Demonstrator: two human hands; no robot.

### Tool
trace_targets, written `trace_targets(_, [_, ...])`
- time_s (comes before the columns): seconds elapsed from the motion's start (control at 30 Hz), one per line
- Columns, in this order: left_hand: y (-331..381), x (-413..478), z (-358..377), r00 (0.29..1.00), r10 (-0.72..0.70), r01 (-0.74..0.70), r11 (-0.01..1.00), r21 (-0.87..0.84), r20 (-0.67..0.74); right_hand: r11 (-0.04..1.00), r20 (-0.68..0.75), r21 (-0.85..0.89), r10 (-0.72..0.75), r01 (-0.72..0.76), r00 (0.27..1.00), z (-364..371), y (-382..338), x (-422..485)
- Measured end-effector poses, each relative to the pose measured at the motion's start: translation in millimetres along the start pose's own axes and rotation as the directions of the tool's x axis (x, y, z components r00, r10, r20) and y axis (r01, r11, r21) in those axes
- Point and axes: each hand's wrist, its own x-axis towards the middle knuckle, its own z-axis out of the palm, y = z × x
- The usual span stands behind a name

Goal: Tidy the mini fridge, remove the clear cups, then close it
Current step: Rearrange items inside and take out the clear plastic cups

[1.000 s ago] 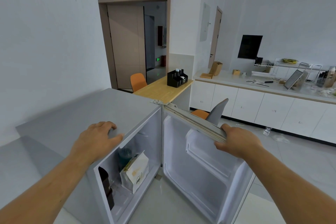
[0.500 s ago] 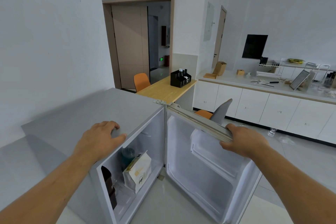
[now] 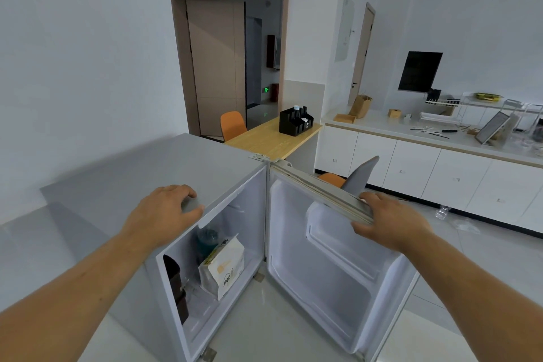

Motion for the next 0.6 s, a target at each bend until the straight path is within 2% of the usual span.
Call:
trace_targets(0.1, [8,-7,-2,0.996,0.071,-0.069,0.996,0.049,-0.052,0.995,-0.096,-0.050,-0.091,0.087,0.991,-1,-3,-4])
trace_targets(0.2, [33,-24,3,0.991,0.094,-0.091,0.995,0.030,-0.092,0.970,-0.228,-0.134,-0.230,0.203,0.946,-3,-17,-10])
trace_targets(0.3, [64,-52,17,0.991,0.110,-0.113,0.993,-0.026,-0.079,0.939,-0.317,-0.050,-0.339,0.341,0.886,-3,-50,-21])
trace_targets(0.37, [79,-73,32,0.998,0.059,-0.061,0.995,-0.084,-0.022,0.899,-0.335,0.006,-0.410,0.437,0.848,0,-78,-28])
trace_targets(0.43, [88,-92,53,0.999,-0.036,0.040,0.992,-0.123,0.031,0.879,-0.286,0.078,-0.432,0.470,0.855,9,-106,-32])
trace_targets(0.5, [92,-108,80,0.979,-0.181,0.197,0.963,-0.184,0.099,0.875,-0.185,0.212,-0.400,0.434,0.897,26,-133,-33])
trace_targets(0.6, [93,-121,126,0.899,-0.384,0.435,0.842,-0.321,0.211,0.876,0.056,0.411,-0.299,0.251,0.953,59,-169,-25])
